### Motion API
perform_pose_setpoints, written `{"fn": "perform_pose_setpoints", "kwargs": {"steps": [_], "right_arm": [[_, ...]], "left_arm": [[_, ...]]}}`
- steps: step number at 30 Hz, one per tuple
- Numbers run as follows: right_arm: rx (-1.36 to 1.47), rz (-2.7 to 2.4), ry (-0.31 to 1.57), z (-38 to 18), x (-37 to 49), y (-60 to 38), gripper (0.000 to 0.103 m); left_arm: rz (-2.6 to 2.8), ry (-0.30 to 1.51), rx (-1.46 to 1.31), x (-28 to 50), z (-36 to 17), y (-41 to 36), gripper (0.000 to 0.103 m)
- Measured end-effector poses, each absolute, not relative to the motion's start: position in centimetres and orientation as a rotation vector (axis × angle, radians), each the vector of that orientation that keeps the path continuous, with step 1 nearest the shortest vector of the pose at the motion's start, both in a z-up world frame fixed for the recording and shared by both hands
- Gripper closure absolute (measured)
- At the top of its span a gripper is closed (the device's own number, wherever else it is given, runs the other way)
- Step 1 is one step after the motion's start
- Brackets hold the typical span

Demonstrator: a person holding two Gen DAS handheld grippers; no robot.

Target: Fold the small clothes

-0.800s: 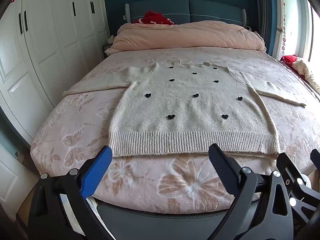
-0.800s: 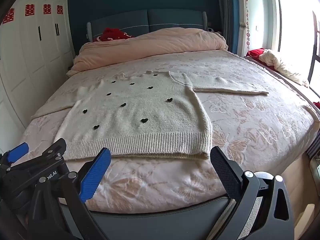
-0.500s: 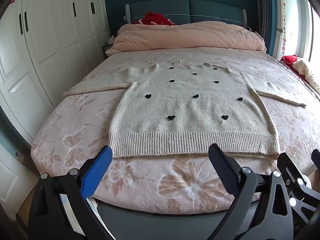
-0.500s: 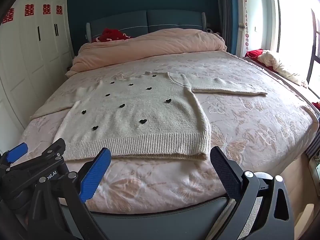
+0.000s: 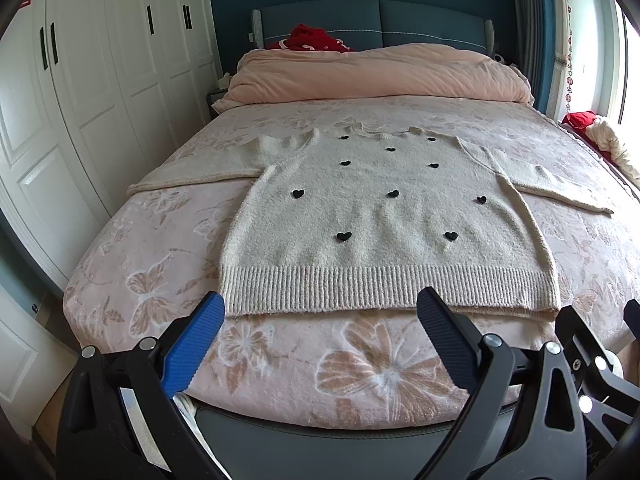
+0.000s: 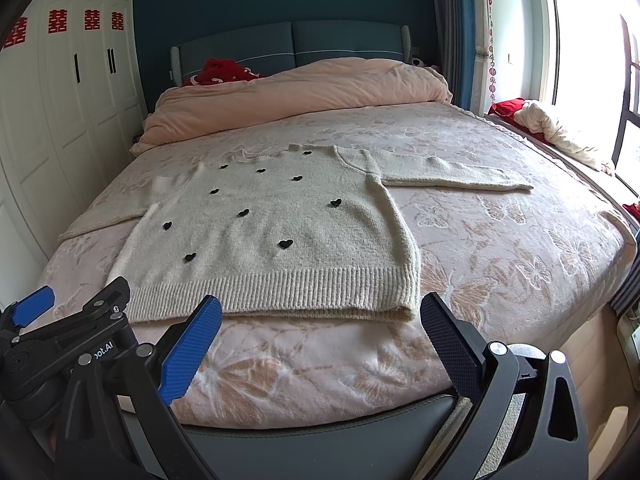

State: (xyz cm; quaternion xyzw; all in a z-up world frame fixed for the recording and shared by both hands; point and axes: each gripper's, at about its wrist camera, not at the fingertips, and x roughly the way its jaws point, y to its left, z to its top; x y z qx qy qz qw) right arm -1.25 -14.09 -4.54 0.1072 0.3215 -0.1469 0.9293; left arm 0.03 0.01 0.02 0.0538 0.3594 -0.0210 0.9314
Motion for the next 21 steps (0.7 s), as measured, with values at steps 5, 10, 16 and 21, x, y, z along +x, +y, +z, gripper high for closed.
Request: {"fn": "perform_pose_setpoints", "kwargs": {"steps": [5,10,16,21], "right_arm": [[0.221,-0.301,0.659,-4.47,-1.32,-14.06,0.005],[0.223,-0.302,0.659,-4.47,-1.34,-14.09,0.005],[0.224,-0.304,0.659,-4.46,-1.38,-14.01,0.005],[0.224,-0.307,0.660,-4.53,-1.40,-14.51,0.005]], "left_arm": [[-0.043,0.735,0.110,0.03,0.03,0.02,0.009],[-0.042,0.734,0.111,0.02,0.03,0.00,0.009],[-0.042,0.734,0.112,0.01,0.02,0.00,0.010],[-0.042,0.734,0.112,0.01,0.02,-0.01,0.010]]}}
